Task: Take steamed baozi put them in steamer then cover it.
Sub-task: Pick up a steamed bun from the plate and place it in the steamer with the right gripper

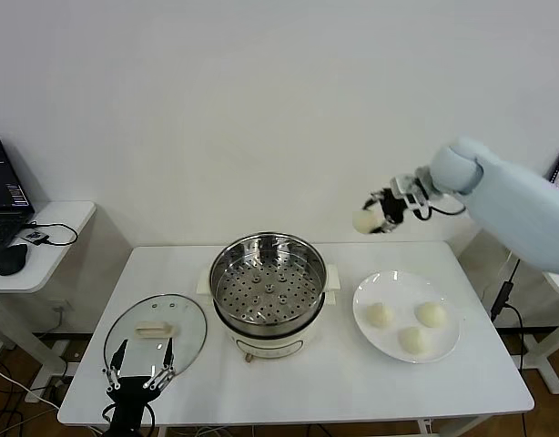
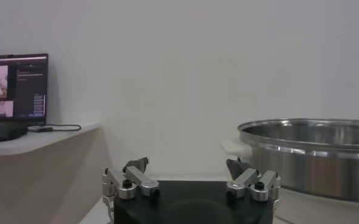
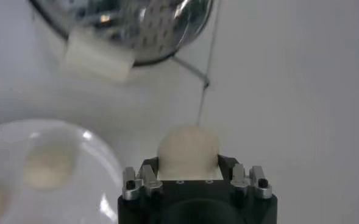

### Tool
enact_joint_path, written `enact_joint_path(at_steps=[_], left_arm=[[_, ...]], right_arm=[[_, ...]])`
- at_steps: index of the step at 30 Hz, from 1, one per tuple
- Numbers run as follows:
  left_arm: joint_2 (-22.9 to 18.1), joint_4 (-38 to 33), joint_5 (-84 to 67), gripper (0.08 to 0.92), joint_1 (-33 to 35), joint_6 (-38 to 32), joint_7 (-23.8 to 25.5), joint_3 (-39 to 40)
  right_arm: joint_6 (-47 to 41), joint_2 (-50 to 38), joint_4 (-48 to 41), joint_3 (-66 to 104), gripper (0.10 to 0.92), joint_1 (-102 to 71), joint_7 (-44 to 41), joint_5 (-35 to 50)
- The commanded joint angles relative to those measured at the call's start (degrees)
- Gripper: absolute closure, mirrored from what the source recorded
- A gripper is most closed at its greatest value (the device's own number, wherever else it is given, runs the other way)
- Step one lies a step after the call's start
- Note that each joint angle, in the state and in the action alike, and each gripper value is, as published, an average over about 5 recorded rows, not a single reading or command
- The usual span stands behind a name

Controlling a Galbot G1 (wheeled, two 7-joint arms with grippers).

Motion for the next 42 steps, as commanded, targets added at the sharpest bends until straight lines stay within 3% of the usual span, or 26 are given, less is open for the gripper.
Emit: enact_joint_path(at_steps=[1, 11, 28, 42], left_arm=[[0.1, 0.4, -1.0, 0.177, 0.0, 0.1, 0.1, -0.1], [-0.2, 1.0, -0.7, 0.177, -0.3, 0.0, 0.6, -0.9], [-0.5, 1.9, -0.4, 0.177, -1.0, -0.2, 0.6, -1.3], [-0.6, 1.9, -0.2, 0.177, -1.2, -0.3, 0.6, -1.1]], right_arm=[[1.8, 8.5, 0.4, -6.6, 0.406, 7.9, 0.7, 6.0], [12.4, 21.4, -6.3, -10.1, 0.406, 2.7, 2.6, -6.4], [25.4, 24.9, -10.8, -13.4, 0.406, -4.3, 5.7, -25.3], [30.5, 26.9, -15.4, -11.4, 0.406, -6.4, 9.9, -30.8]])
